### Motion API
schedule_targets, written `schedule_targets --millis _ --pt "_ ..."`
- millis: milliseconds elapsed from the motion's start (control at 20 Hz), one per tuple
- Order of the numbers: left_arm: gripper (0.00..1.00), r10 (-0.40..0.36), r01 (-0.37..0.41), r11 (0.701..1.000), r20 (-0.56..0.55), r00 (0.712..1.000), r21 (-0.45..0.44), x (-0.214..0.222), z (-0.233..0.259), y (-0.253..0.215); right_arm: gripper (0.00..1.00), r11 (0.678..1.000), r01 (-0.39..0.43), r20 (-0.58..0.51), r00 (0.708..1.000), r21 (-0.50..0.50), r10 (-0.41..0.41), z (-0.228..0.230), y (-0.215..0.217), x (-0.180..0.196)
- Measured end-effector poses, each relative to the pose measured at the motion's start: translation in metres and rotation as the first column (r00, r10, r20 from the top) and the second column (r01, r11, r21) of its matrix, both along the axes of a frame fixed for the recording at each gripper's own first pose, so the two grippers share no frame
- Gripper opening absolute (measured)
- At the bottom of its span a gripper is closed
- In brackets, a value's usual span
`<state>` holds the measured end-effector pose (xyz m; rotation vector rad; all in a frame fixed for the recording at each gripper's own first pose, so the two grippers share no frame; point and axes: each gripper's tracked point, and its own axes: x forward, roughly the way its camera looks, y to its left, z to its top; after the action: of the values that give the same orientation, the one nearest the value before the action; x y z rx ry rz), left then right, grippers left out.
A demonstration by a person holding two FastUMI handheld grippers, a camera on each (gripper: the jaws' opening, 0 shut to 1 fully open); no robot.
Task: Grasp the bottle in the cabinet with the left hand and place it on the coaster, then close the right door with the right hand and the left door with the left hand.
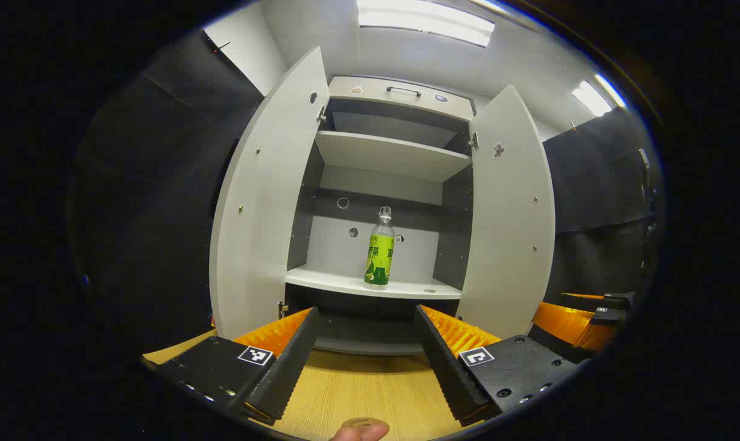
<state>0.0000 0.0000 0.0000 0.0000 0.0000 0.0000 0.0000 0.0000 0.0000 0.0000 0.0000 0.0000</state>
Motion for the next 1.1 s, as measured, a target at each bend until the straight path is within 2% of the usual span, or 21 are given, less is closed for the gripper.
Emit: schedule_targets --millis 800,1100 --pt "0.94 -0.018 0.018 1.0 -0.006 1.0 0.012 0.006 0.001 -0.006 1.0 1.0 0.015 -0.001 1.0 0.019 -0.015 0.002 -0.004 -0.001" --pt "0.94 -0.076 0.076 0.997 0.0 0.997 -0.001 0.028 0.013 -0.011 1.0 1.0 0.024 0.004 1.0 0.016 -0.024 0.005 -0.006 -0.003"
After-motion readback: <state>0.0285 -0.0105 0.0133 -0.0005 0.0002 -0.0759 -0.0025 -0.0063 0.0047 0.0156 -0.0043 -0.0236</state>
